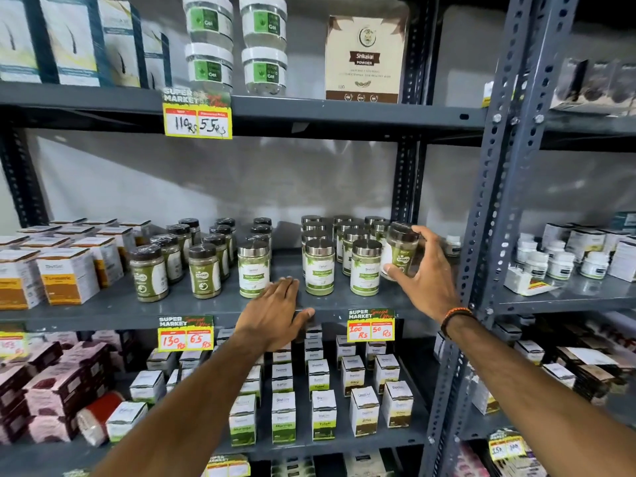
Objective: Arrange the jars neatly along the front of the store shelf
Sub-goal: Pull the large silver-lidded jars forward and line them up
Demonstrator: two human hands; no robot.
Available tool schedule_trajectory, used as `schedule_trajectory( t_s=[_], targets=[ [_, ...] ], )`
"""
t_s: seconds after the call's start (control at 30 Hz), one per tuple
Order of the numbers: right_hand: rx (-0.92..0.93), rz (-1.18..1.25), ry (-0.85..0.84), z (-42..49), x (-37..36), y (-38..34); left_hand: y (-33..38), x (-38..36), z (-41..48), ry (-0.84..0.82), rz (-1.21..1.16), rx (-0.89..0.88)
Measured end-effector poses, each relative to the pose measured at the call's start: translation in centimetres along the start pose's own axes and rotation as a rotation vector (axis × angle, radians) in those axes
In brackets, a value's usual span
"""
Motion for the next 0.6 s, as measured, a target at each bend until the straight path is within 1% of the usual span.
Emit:
schedule_trajectory(
  t_s=[0.1,0.2,0.4,0.6],
  targets=[
    [0.066,0.036,-0.054,-0.1,-1.4,-4.4,-0.6,2.9,-1.2,0.040,0.035,-0.001],
    [0.129,0.055,-0.081,-0.4,-3.4,-8.9,-3.2,6.0,-3.0,0.068,0.063,0.041],
    [0.203,0.162,-0.219,-1.8,-10.2,-16.4,-11.9,11.1,-8.5,0.138,0.102,0.200],
    [0.213,0.221,-0.295,-4.1,-17.2,-20.3,-21.2,13.2,-13.7,0.144,0.112,0.337]
  ],
)
Point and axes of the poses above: each hand's wrist, its own z-axis towards the middle knuckle, its own x-axis out of the back of the hand, y = z × x, the point moved 10 cm from there along z, towards the middle knuckle, and after that the axes turned 5 degrees about -z, right-handed, at the moved point
